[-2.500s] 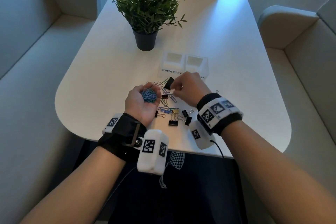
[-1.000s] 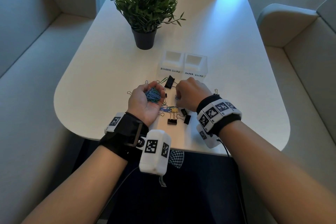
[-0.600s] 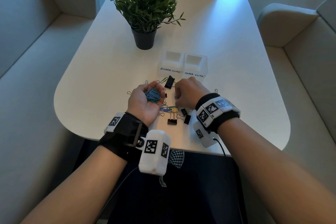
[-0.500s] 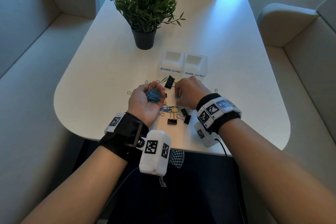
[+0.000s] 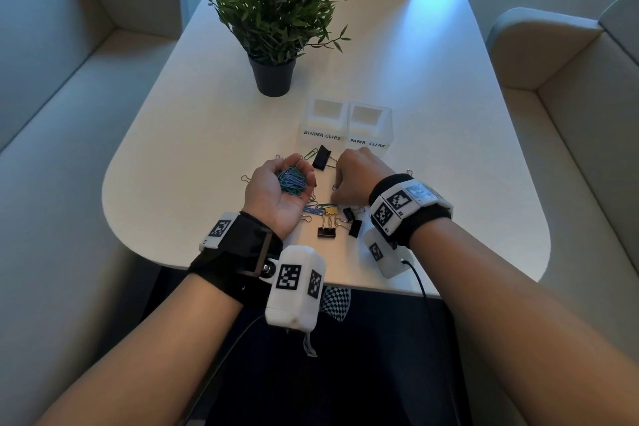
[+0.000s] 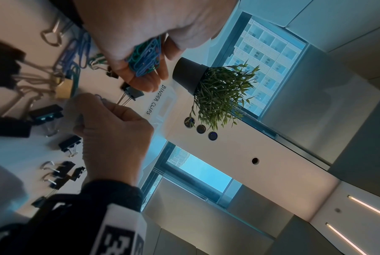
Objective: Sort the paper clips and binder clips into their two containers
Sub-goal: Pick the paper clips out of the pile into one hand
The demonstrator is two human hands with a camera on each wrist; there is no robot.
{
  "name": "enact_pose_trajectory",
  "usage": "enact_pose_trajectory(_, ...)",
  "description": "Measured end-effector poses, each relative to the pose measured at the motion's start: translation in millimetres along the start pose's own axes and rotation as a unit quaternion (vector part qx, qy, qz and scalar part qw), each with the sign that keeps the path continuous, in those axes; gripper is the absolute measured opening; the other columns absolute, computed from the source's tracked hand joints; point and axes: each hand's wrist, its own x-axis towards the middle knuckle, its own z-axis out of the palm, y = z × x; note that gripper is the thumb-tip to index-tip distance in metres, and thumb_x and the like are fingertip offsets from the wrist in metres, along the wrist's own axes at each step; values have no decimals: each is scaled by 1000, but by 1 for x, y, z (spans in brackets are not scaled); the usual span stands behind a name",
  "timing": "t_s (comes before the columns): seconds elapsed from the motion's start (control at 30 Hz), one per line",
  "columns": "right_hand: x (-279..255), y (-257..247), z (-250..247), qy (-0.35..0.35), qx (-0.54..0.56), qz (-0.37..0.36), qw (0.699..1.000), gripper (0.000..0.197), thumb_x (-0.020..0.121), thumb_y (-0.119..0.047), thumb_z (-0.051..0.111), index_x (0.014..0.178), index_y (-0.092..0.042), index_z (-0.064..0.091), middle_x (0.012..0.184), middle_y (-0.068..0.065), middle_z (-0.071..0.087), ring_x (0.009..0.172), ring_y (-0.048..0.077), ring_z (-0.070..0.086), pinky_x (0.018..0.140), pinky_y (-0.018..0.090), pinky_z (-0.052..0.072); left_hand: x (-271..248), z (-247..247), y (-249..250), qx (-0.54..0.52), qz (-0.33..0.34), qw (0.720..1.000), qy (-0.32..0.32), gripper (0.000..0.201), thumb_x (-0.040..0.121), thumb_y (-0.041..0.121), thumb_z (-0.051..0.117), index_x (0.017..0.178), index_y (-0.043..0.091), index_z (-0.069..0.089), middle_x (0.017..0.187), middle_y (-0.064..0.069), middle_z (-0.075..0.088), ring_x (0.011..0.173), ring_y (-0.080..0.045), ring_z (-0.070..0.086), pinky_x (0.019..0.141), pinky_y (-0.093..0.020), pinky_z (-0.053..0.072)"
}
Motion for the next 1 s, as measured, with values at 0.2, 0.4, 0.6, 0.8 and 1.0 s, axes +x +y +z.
enact_pose_trajectory(0.2, -4, 5, -2, 11, 13, -15, 1000, 15, 68, -18, 73, 63, -13, 59, 74, 2, 55, 72, 21, 58, 50, 21, 41, -2, 0, 0, 8, 2, 1000, 6, 28, 97, 15, 38, 82, 4, 58, 80, -10, 57, 69, -17, 57, 61, -24, 51)
enact_pose_trajectory(0.4, -15, -4, -27, 77, 146, -59, 984, 13, 70, -12, 73, 67, -13, 61, 62, -6, 55, 58, 7, 52, 47, 7, 37, -1, -1, -1, 18, -1, 1000, 11, 28, 96, 14, 38, 81, 4, 58, 79, -10, 58, 69, -17, 57, 59, -24, 52)
enact_pose_trajectory(0.6, -27, -31, -39, 62, 203, -124, 969, 15, 70, -20, 77, 83, -16, 70, 70, -4, 70, 59, 3, 60, 56, 12, 50, -5, 4, -7, 13, -29, 999, -1, 24, 97, 15, 39, 85, 4, 56, 81, -12, 60, 72, -18, 55, 72, -28, 48)
enact_pose_trajectory(0.8, -48, -7, -27, 28, 118, -143, 982, 7, 78, -19, 75, 85, -17, 74, 70, -13, 61, 57, -7, 50, 54, 5, 37, -4, -4, 0, -28, -42, 999, -10, 34, 99, 18, 34, 75, 4, 54, 84, -13, 57, 74, -17, 56, 64, -26, 52)
enact_pose_trajectory(1.0, -56, 0, 0, -11, 34, -151, 988, 12, 81, -19, 70, 92, -19, 76, 69, -20, 47, 61, -6, 44, 56, 7, 29, -7, -2, 6, -30, -26, 999, -20, 34, 99, 18, 34, 75, 4, 53, 77, -9, 55, 74, -17, 55, 70, -25, 48)
